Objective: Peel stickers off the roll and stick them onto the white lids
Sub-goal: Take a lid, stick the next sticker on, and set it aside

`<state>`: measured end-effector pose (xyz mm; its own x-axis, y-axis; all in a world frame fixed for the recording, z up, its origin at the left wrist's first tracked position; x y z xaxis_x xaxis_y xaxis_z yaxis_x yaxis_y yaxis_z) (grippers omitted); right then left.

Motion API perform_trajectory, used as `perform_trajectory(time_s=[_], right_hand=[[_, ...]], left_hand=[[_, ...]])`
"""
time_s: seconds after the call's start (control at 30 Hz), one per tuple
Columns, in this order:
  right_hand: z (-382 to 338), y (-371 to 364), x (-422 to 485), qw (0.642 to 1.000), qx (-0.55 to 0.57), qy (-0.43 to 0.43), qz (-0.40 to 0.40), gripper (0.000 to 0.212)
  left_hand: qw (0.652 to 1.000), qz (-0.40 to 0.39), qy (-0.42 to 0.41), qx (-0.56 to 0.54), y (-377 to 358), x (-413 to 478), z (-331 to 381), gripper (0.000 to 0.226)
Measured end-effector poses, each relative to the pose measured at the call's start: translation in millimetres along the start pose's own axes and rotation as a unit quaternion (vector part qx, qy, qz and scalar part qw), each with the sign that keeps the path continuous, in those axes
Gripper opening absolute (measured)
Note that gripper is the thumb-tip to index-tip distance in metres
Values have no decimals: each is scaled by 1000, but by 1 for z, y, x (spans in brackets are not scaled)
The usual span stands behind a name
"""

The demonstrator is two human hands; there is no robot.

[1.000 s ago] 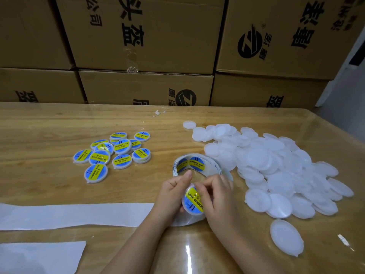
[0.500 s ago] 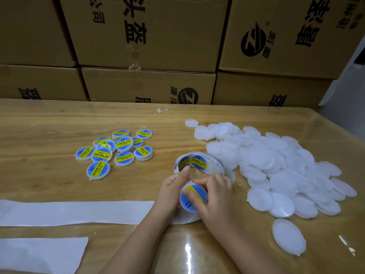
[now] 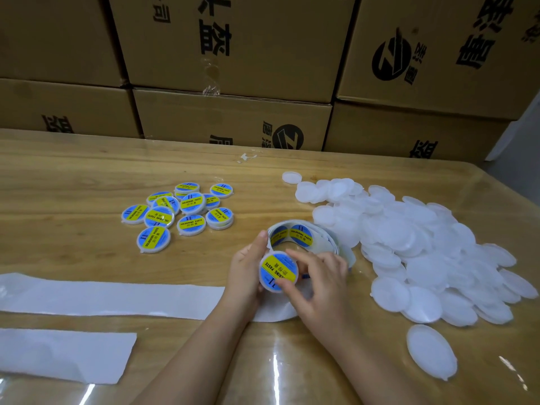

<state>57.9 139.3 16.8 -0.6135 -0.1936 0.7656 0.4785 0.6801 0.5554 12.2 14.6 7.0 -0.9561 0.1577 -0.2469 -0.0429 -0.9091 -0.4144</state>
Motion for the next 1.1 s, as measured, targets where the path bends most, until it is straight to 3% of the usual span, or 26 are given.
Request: perform_trajectory(time_s=[0.3,0.53,0.63,0.77,0.93,1.03,1.1], right_hand=[[0,4,2,999,28,-25,38,26],[0,2,0,1000,-5,3,-9,42],[0,3,1,1000,12,3,10,34],[0,7,2,1000,10,-4,25,27],[0,6,1,1000,18,-3,15,33],[1,5,-1,996,76,12,32,29],[3,7,-3,989,129,-24,63,25]], left_hand=[[1000,-5,13,-18,-3,0,-4,63],[1000,0,7,1,4,5,-4,42],[1000,6,11,4,4,5,-4,42],[1000,9,18,0,1,4,-3,55],[1000,-10,1,-3,-1,-1,-4,73],[999,3,-26,20,-3,-1,-3,63],[998,-2,-41,51,-4,-2,-1,49]])
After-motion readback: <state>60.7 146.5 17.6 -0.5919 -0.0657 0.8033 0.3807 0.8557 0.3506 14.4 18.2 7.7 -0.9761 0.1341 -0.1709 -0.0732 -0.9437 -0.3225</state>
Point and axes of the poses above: each hand's wrist, its own x-axis towards the middle knuckle, its own y-axis out of the back of the hand, z = x × y, the point moved 1 cm from there along x, towards the middle knuckle, and after that the axes turned 10 degrees about y, right-handed, at the moved point
